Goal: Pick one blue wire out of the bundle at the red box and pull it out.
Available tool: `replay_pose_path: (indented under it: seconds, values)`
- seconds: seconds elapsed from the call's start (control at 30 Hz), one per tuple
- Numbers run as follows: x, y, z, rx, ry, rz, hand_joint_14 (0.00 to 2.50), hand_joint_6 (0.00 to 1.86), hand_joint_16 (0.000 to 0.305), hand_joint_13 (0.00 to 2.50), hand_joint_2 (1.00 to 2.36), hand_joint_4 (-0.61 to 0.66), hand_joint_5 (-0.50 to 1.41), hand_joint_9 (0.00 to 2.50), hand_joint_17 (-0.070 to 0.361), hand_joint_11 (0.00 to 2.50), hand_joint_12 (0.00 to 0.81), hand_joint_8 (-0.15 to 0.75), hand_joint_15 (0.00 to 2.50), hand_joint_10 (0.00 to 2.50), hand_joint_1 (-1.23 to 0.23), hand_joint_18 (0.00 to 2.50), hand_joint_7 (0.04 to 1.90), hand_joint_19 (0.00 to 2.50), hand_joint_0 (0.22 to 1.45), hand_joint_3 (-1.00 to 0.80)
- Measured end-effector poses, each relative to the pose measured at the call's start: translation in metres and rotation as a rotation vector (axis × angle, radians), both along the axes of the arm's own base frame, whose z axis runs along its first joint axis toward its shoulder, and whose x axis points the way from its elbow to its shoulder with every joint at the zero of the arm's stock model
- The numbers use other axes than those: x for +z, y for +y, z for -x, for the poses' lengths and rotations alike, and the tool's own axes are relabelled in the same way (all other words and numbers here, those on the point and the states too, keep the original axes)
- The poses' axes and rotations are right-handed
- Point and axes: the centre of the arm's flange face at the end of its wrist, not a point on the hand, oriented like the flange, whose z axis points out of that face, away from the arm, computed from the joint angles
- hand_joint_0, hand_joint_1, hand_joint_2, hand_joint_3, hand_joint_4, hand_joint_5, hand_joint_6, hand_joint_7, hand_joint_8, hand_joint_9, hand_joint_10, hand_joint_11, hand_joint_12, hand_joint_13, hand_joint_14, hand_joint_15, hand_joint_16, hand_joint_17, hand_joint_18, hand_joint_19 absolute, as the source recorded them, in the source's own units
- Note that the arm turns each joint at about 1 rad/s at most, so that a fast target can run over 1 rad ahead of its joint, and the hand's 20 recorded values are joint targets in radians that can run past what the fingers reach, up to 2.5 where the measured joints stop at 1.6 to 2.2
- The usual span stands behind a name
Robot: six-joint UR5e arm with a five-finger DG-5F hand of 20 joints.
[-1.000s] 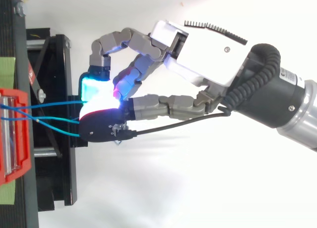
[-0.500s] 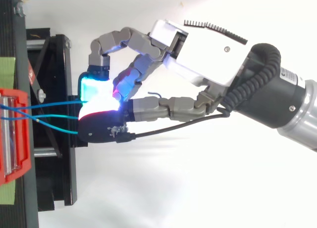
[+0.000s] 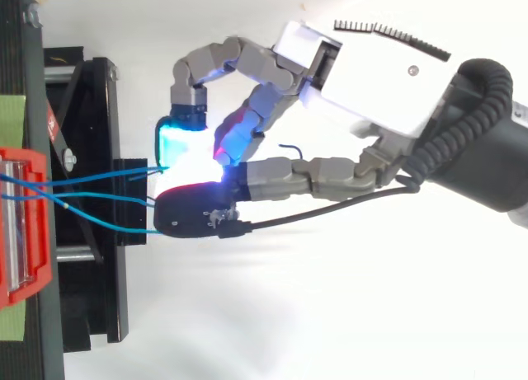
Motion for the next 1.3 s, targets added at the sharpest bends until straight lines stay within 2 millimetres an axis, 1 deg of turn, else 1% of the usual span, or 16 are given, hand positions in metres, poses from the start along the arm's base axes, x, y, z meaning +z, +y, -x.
replay_pose_path:
  seconds: [0.57, 1.3]
  values:
    - [0.0008, 0.0, 0.0025, 0.006, 0.019, 0.006, 0.02, 0.88, 0.06, 1.0, 1.01, 0.02, -0.08, 1.36, 0.135, 0.68, 0.429, 0.298, 0.45, 0.02, -0.75, 0.87, 1.26, 0.58, 0.6, -0.08]
    - [-0.0008, 0.0004, 0.004, 0.005, 0.037, 0.015, 0.01, 0.88, 0.06, 1.01, 1.01, 0.03, -0.07, 1.36, 0.135, 0.67, 0.429, 0.297, 0.45, 0.02, -0.75, 0.88, 1.26, 0.58, 0.6, -0.07]
